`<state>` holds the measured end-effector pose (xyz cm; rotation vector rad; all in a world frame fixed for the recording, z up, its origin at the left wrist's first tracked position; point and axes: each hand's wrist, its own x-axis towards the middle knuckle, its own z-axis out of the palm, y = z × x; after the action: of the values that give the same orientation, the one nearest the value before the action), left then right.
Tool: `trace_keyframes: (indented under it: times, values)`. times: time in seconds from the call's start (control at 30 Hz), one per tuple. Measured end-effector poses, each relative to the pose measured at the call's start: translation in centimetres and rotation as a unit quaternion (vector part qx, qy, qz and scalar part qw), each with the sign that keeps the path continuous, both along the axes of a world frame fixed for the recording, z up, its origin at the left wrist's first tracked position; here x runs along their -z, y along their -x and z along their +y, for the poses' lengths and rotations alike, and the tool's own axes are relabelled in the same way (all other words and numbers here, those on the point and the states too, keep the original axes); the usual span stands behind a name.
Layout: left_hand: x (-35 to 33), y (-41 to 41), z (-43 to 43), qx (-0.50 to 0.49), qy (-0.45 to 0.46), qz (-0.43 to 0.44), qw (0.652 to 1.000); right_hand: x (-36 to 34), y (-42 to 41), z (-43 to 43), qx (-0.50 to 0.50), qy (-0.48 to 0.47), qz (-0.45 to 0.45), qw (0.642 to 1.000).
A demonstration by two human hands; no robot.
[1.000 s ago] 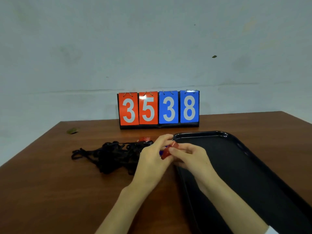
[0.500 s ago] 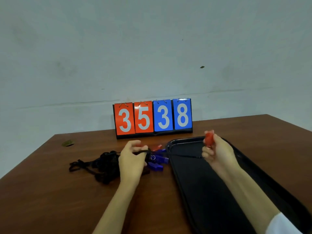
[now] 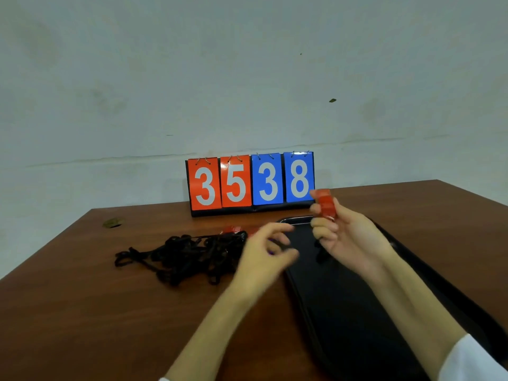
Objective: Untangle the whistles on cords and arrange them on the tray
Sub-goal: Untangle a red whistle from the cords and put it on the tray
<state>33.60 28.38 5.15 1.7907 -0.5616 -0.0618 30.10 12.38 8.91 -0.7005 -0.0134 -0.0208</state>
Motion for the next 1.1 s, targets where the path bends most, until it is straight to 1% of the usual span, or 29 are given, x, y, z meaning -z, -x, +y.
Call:
trace_keyframes:
  times: [0.07,0.1,0.13,0.17,0.2,0.27,0.3,0.33,0.37,0.43,0.5,0.53,0.57,0.6,0.67,0.7,0.77,0.8,0.87,0.9,0.93,1.0,1.03,1.1]
  values:
    - [1.2,1.1,-1.8,0.087,-0.087,0.010,0.992,-0.6,0.8,1.1,-0.076,-0.049,-0.020,0.996]
    - [1.7,1.4,-2.4,0.108,-0.113,0.014,0.988,-0.8,1.1,1.4,-0.102,-0.068,-0.025,0.992]
    - [1.9,1.5,-2.7,0.102,-0.115,0.006,0.988,-0.9,1.3,1.5,-0.121,-0.084,-0.030,0.989]
    - [2.0,1.3,-2.7,0.080,-0.092,-0.007,0.992,-1.0,1.3,1.4,-0.126,-0.088,-0.033,0.988]
    - [1.9,1.0,-2.3,0.044,-0.060,-0.022,0.997,-1.0,1.2,1.0,-0.111,-0.073,-0.033,0.991]
    - [1.3,0.0,-1.1,-0.056,0.013,-0.018,0.998,-0.9,0.9,-0.2,-0.031,-0.002,-0.026,0.999]
    - [1.0,-0.5,-0.3,-0.100,0.041,0.004,0.994,-0.9,0.8,-0.7,0.023,0.051,-0.021,0.998]
    - [0.7,-1.0,0.6,-0.133,0.062,0.037,0.989,-0.8,0.7,-1.2,0.080,0.115,-0.012,0.990]
    - [0.7,-1.5,1.4,-0.152,0.082,0.078,0.982,-0.7,0.7,-1.4,0.131,0.190,0.003,0.973]
    - [0.7,-2.3,2.6,-0.156,0.127,0.146,0.968,-0.7,0.7,-1.2,0.189,0.339,0.043,0.921]
    - [0.5,-2.6,2.9,-0.147,0.157,0.177,0.961,-0.4,0.6,-0.5,0.207,0.487,0.057,0.847]
    - [0.3,-2.6,2.8,-0.132,0.154,0.188,0.961,-0.2,0.5,-0.1,0.211,0.552,0.051,0.805]
    - [0.1,-2.4,2.6,-0.108,0.141,0.200,0.963,0.1,0.4,0.5,0.205,0.592,0.039,0.778]
    - [-0.1,-2.1,2.2,-0.079,0.120,0.210,0.967,0.4,0.3,1.0,0.188,0.609,0.022,0.770]
    - [-0.5,-1.2,1.5,-0.020,0.071,0.211,0.975,1.0,0.3,1.9,0.147,0.603,-0.007,0.784]
    - [-0.5,-0.9,1.1,0.003,0.060,0.207,0.976,1.0,0.3,2.3,0.126,0.612,-0.015,0.781]
    - [-0.7,-0.4,0.7,0.017,0.071,0.199,0.977,0.9,0.4,2.4,0.066,0.651,-0.019,0.756]
    - [-0.8,-0.3,0.7,0.016,0.084,0.195,0.977,1.0,0.4,2.4,0.029,0.660,-0.016,0.751]
    - [-1.0,-0.4,0.8,0.023,0.101,0.182,0.978,1.3,0.3,2.4,-0.014,0.649,-0.008,0.760]
    - [-1.1,-0.5,1.0,0.026,0.099,0.174,0.979,1.5,0.3,2.4,-0.005,0.648,-0.003,0.761]
    - [-1.0,-0.6,1.2,0.022,0.095,0.169,0.981,1.5,0.2,2.2,0.025,0.656,0.004,0.754]
    - [-1.0,-1.0,2.0,-0.017,0.094,0.170,0.981,1.4,0.0,1.4,0.115,0.673,0.022,0.730]
    - [-0.9,-1.3,2.5,-0.051,0.103,0.178,0.977,1.2,0.0,0.9,0.167,0.668,0.031,0.725]
    - [-1.0,-2.2,3.3,-0.133,0.132,0.207,0.960,0.9,0.0,0.0,0.240,0.629,0.056,0.738]
